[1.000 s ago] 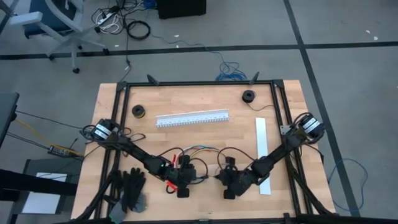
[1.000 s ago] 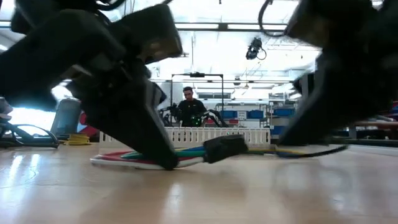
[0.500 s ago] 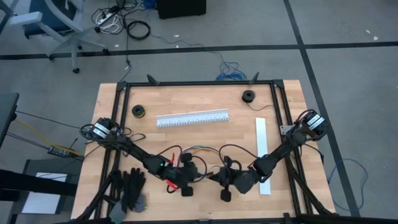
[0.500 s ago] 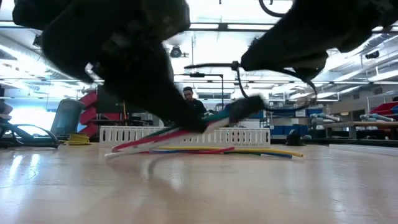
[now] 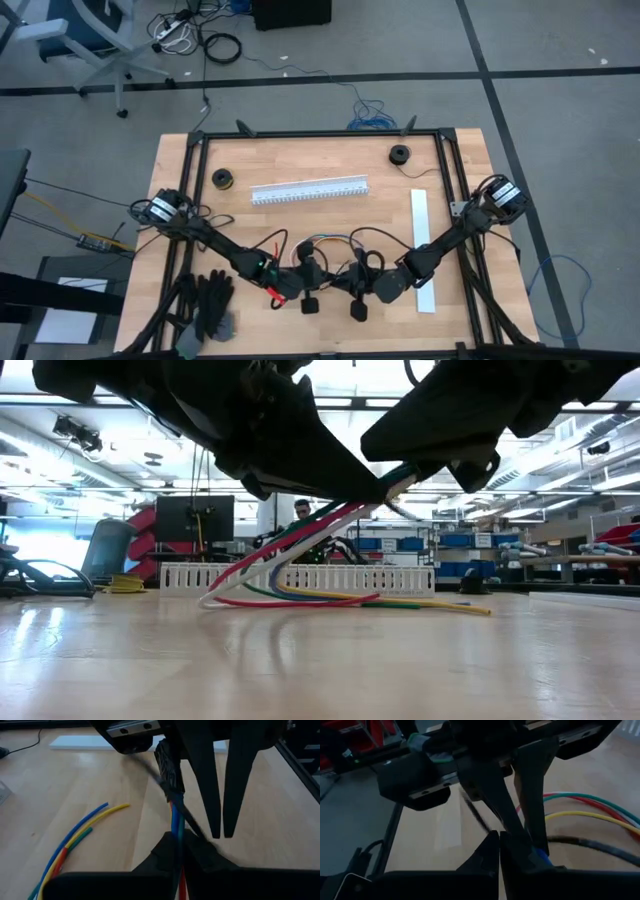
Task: Ziptie cables
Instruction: Insert zip tie on the cable wire
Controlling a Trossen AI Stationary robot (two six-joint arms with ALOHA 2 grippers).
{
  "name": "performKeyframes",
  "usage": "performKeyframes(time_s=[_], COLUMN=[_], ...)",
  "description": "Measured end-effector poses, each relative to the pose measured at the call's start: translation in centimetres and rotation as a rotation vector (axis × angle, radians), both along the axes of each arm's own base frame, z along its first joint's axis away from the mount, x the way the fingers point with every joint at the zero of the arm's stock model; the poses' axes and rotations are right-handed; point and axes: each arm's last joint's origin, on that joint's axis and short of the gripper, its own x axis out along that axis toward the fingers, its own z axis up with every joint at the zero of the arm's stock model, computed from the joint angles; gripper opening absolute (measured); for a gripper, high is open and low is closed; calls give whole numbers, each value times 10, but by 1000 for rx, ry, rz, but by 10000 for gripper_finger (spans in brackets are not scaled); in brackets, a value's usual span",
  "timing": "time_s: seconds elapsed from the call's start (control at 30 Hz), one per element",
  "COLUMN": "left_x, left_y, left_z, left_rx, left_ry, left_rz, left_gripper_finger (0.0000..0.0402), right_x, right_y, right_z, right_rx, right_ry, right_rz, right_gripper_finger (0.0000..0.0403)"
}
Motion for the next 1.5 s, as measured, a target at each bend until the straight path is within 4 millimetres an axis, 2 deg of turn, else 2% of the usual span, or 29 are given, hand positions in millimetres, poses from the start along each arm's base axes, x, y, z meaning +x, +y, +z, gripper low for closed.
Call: performKeyframes(time_s=[0.13,0.5,0.63,0.77,0.83,0.97,1.1,1.3,1.5], left_x=[0,0,0,-3,-5,-8,-7,-5,-5], left_y=[0,0,0,2,3,7,11,16,16], left_z=[0,-1,-3,-7,-10,-16,-17,-20,-19], left_rx=[-5,-18,-16,-12,-7,3,6,7,1], left_ry=[0,7,12,25,34,54,58,67,67], left_rz=[-5,-12,-12,-11,-11,-6,5,16,11], left_gripper_finger=[0,0,0,0,0,0,0,0,0], right_x=[0,-3,-13,-31,-39,-45,-42,-32,-18], right_y=[3,8,15,19,20,20,24,31,23], right_z=[3,8,19,25,25,12,-12,-35,-45], right_rx=[-50,-102,-160,-252,-221,-93,-86,-77,-100], right_ry=[-24,-60,-82,-24,20,142,212,185,127], right_rz=[39,81,64,31,15,18,23,17,-61], right_gripper_finger=[13,82,85,74,67,54,46,40,39])
